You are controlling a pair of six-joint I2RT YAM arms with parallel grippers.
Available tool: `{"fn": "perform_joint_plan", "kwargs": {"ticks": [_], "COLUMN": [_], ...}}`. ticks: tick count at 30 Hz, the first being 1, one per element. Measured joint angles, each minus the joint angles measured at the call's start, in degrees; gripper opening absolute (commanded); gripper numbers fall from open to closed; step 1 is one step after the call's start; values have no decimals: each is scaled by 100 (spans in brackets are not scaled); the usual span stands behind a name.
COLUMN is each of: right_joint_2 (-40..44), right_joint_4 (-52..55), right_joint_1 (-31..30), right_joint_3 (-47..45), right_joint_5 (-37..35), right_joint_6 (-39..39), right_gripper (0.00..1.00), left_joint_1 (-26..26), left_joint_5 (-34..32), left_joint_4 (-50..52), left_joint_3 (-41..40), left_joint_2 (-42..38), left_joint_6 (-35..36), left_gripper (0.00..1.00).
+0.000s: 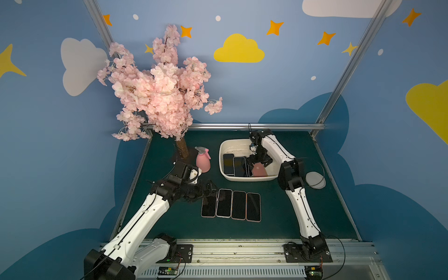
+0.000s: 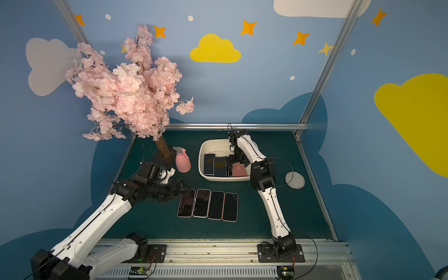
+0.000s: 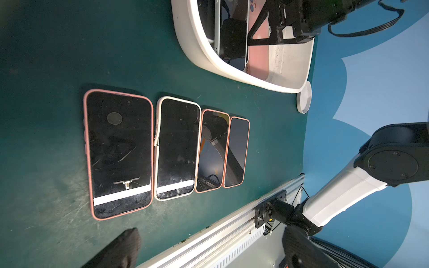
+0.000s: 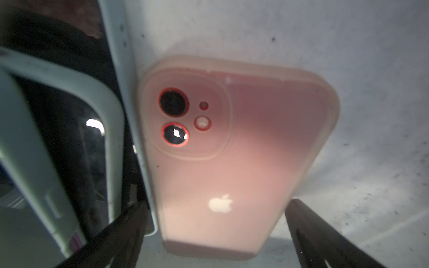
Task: Take the phone out of the storage box
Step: Pick up the phone from the storage box.
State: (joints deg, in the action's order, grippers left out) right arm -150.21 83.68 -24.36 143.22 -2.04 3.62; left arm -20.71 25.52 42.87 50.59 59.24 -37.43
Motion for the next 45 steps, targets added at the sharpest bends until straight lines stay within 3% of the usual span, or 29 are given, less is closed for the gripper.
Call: {"fn": "perform_joint_plan", "kwargs": {"ticks": [16,31,39,45], "right_joint_2": [-31,-192,-275,-284], "right_joint_4": [177,293,358,339], "right_joint_1": [245,789,737,498], "right_joint_3": [83,225,382,494], "right_joint_5": [-98,734,616,66], "right_joint_6": [297,925,730,221], "right_gripper": [99,99,98,99], "left_joint_1": [46,46,46,46], "left_joint_5": [149,149,149,151], "left_joint_4": [24,-17,-52,-55], "left_joint_3": [63,63,63,63], "left_joint_2": [199,197,197,199], "left_joint_6": [103,9,-52,-55], "left_gripper": [100,100,100,100]}}
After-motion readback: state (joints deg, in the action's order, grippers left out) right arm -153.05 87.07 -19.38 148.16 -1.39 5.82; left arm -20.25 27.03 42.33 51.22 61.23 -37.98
